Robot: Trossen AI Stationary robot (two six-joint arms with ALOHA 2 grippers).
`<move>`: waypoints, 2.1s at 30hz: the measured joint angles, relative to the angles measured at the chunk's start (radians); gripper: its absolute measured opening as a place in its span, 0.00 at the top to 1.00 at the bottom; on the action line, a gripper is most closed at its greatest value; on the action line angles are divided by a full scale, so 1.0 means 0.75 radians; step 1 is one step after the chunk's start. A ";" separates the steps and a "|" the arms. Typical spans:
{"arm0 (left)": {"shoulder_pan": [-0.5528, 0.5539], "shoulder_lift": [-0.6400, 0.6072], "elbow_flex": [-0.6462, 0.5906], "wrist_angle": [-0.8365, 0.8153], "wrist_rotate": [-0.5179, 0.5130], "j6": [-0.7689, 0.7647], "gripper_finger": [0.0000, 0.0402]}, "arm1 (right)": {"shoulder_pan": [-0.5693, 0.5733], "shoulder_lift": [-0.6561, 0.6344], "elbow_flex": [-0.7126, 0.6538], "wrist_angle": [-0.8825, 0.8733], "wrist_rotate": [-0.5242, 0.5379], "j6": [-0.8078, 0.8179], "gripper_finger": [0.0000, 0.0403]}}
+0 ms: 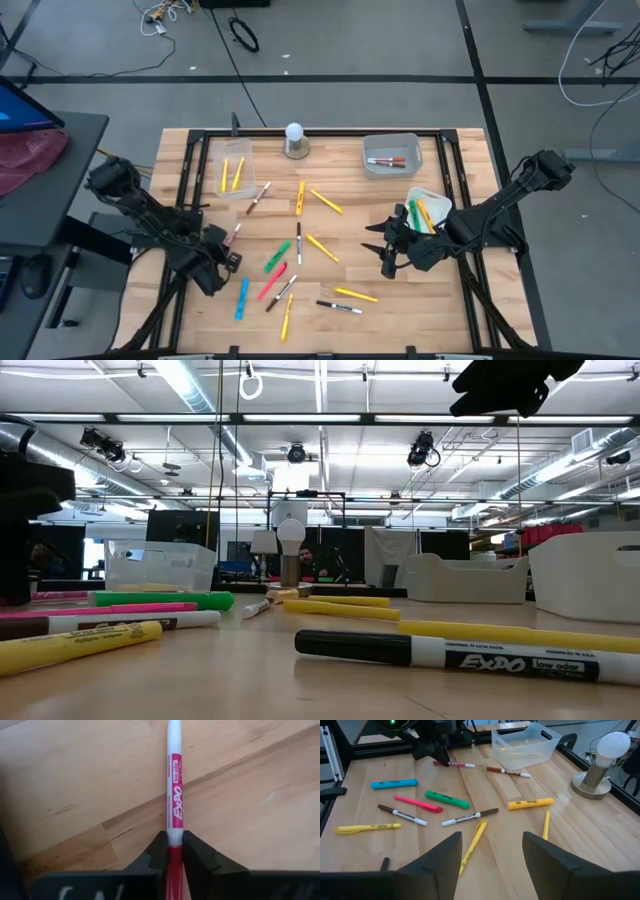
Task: Pick & Place Markers
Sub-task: Put the pink marker pen into the gray bin
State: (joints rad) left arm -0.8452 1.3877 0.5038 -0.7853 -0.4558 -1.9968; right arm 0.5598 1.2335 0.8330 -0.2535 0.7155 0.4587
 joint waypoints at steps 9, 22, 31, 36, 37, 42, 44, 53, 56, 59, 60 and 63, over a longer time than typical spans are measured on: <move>0.024 0.005 0.225 -0.058 -0.442 0.313 0.90 | -0.091 0.088 -0.001 0.067 -0.011 0.056 0.48; 0.298 0.039 0.294 1.211 -0.646 1.934 0.90 | -0.253 0.671 -0.001 1.292 -0.407 -0.494 0.48; 0.355 0.089 0.293 1.501 -0.640 2.197 0.90 | -0.283 0.770 -0.001 1.703 -0.413 -0.486 0.48; 0.355 0.110 0.293 1.539 -0.628 2.227 0.90 | -0.309 0.771 -0.001 1.735 -0.420 -0.450 0.49; 0.355 0.110 0.293 1.543 -0.626 2.227 0.90 | -0.313 0.771 -0.001 1.736 -0.422 -0.438 0.49; 0.355 0.109 0.293 1.573 -0.628 2.251 0.90 | -0.336 0.771 -0.001 1.748 -0.465 -0.425 0.56; 0.355 0.109 0.293 1.579 -0.629 2.258 0.89 | -0.340 0.771 -0.001 1.748 -0.478 -0.415 0.61; 0.362 0.109 0.293 1.571 -0.631 2.237 0.80 | -0.340 0.770 0.000 1.748 -0.480 -0.460 0.95; 0.364 0.107 0.293 1.542 -0.630 2.233 0.74 | -0.340 0.731 -0.001 1.698 -0.435 -0.520 0.96; 0.364 0.107 0.294 1.490 -0.613 2.183 0.67 | -0.338 0.583 -0.001 1.450 -0.272 -0.568 0.94; 0.363 0.107 0.294 1.470 -0.608 2.165 0.65 | -0.349 0.511 0.001 1.316 -0.206 -0.595 0.94; 0.364 0.107 0.294 1.447 -0.604 2.127 0.58 | -0.408 0.293 0.040 0.816 -0.030 -0.622 0.97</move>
State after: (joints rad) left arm -0.5722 1.4677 0.7242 0.2997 -0.9085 -0.4014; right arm 0.2541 1.4534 0.8629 0.3589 0.6932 -0.0077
